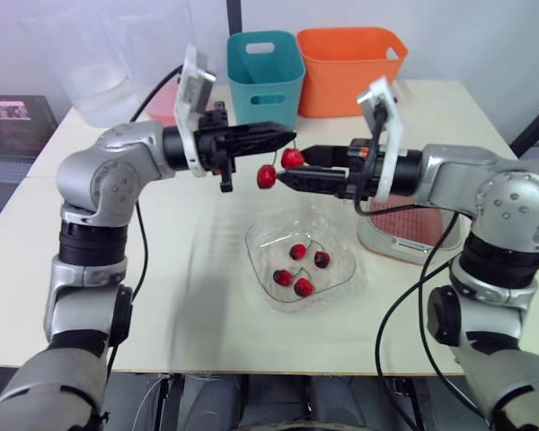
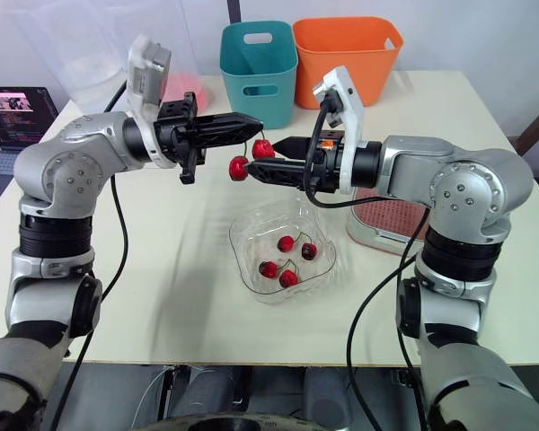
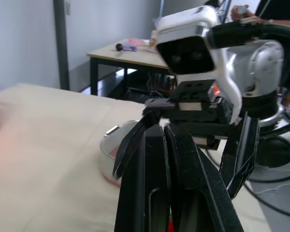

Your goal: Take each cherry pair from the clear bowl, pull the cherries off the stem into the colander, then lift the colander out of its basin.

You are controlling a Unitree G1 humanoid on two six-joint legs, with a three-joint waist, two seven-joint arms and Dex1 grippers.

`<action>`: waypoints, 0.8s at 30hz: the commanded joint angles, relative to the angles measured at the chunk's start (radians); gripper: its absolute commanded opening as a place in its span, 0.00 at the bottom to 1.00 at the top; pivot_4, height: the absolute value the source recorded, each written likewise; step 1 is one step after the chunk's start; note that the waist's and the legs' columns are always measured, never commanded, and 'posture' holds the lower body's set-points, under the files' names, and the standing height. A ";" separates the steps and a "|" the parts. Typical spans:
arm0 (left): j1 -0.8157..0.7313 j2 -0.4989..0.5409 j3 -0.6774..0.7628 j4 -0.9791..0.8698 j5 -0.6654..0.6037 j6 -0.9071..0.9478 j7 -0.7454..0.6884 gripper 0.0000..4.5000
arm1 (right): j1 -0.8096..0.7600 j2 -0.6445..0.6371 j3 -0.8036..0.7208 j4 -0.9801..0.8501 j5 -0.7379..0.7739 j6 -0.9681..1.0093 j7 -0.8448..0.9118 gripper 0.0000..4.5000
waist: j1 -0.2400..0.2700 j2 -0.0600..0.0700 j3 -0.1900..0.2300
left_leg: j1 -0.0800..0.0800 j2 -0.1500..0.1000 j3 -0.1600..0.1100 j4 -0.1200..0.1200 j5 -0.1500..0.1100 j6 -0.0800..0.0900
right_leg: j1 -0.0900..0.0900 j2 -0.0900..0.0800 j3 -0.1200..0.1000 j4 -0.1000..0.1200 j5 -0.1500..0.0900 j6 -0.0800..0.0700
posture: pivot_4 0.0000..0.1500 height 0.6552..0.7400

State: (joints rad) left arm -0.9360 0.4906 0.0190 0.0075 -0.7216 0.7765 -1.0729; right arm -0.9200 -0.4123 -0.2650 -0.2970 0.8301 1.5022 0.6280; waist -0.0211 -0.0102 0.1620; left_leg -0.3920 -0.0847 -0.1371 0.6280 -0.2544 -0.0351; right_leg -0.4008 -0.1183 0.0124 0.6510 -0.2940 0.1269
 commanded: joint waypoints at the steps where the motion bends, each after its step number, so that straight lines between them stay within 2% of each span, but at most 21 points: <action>1: -0.019 0.009 0.012 -0.013 -0.007 -0.008 -0.010 0.00 | -0.039 0.031 -0.053 -0.014 0.054 0.028 -0.045 0.99 | 0.001 0.000 0.000 | 0.000 0.000 0.000 0.000 0.000 0.000 | 0.000 0.000 0.000 0.000 0.000 0.000 | 1.00 1.00; 6: -0.021 0.005 0.016 -0.016 -0.010 -0.007 -0.005 0.00 | -0.035 0.057 -0.060 -0.017 0.081 0.042 -0.085 0.99 | 0.001 0.000 0.000 | 0.000 0.000 0.000 0.000 0.000 0.000 | 0.000 0.000 0.000 0.000 0.000 0.000 | 1.00 1.00; 7: -0.021 0.005 0.016 -0.016 -0.009 -0.008 -0.005 0.00 | -0.033 0.058 -0.059 -0.018 0.086 0.041 -0.091 0.93 | 0.000 0.000 0.000 | 0.000 0.000 0.000 0.000 0.000 0.000 | 0.000 0.000 0.000 0.000 0.000 0.000 | 1.00 1.00; 9: -0.021 0.005 0.017 -0.014 -0.008 -0.010 -0.004 0.00 | -0.031 0.056 -0.058 -0.016 0.093 0.039 -0.101 0.81 | -0.001 0.000 0.000 | 0.000 0.000 0.000 0.000 0.000 0.000 | -0.001 0.000 0.000 0.000 0.000 0.000 | 1.00 1.00; 14: -0.020 0.007 0.019 -0.013 -0.005 -0.015 -0.004 0.00 | -0.028 0.052 -0.061 -0.012 0.123 0.036 -0.118 0.28 | -0.001 0.000 0.000 | 0.000 0.000 0.000 0.000 0.000 0.000 | -0.001 0.000 0.001 0.000 0.000 0.000 | 1.00 1.00; 24: -0.045 0.013 0.037 0.006 -0.012 -0.020 -0.005 0.00 | 0.024 0.002 -0.031 -0.031 0.169 0.034 -0.112 0.28 | 0.000 0.000 0.000 | 0.000 0.000 0.000 0.000 0.000 0.000 | -0.001 0.000 0.000 0.000 0.000 0.000 | 1.00 1.00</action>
State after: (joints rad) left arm -0.9466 0.4907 0.0196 0.0272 -0.7209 0.7732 -1.0769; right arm -0.9020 -0.3902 -0.2987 -0.2934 0.9694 1.5427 0.5026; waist -0.0209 -0.0101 0.1620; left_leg -0.3920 -0.0852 -0.1371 0.6278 -0.2544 -0.0350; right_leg -0.4015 -0.1183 0.0131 0.6514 -0.2940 0.1269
